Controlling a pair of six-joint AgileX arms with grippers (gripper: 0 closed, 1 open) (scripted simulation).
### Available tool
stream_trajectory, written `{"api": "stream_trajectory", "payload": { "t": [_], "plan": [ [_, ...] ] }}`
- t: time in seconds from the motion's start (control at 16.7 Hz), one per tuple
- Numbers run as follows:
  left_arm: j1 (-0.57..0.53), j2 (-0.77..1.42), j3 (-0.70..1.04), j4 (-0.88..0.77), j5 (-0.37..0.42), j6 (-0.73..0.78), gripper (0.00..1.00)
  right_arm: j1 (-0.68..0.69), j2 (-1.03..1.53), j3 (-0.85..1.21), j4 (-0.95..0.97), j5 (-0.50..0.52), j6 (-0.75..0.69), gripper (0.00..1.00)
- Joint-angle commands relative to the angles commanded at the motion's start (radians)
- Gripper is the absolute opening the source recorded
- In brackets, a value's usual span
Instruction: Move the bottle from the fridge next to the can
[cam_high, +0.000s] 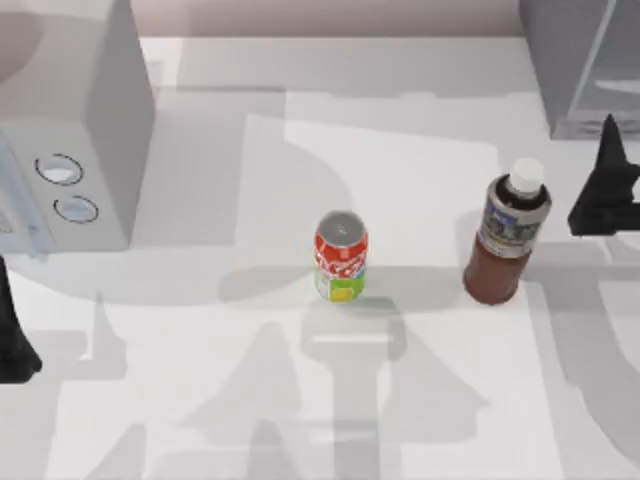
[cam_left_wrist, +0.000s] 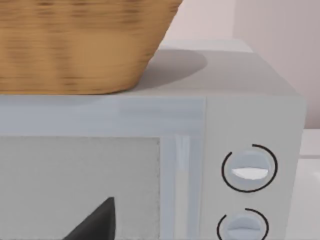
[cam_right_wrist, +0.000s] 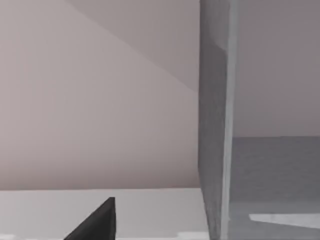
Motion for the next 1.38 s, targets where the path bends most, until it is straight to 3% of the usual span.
{"api": "stream_trajectory", "payload": {
  "t": [0.42, 0.78, 1.38],
  "plan": [
    [0.000, 0.000, 0.000, 0.000, 0.000, 0.000, 1.00, -0.271, -0.635, -0.157, -0.510, -0.263, -0.007, 1.00],
    [0.000, 0.000, 0.000, 0.000, 0.000, 0.000, 1.00, -0.433, -1.015, -0.259, -0.789, -0.437, -0.020, 1.00],
    [0.000, 0.000, 0.000, 0.000, 0.000, 0.000, 1.00, -0.460, -1.101, -0.248, -0.867, -0.464, -0.023, 1.00]
  ]
}}
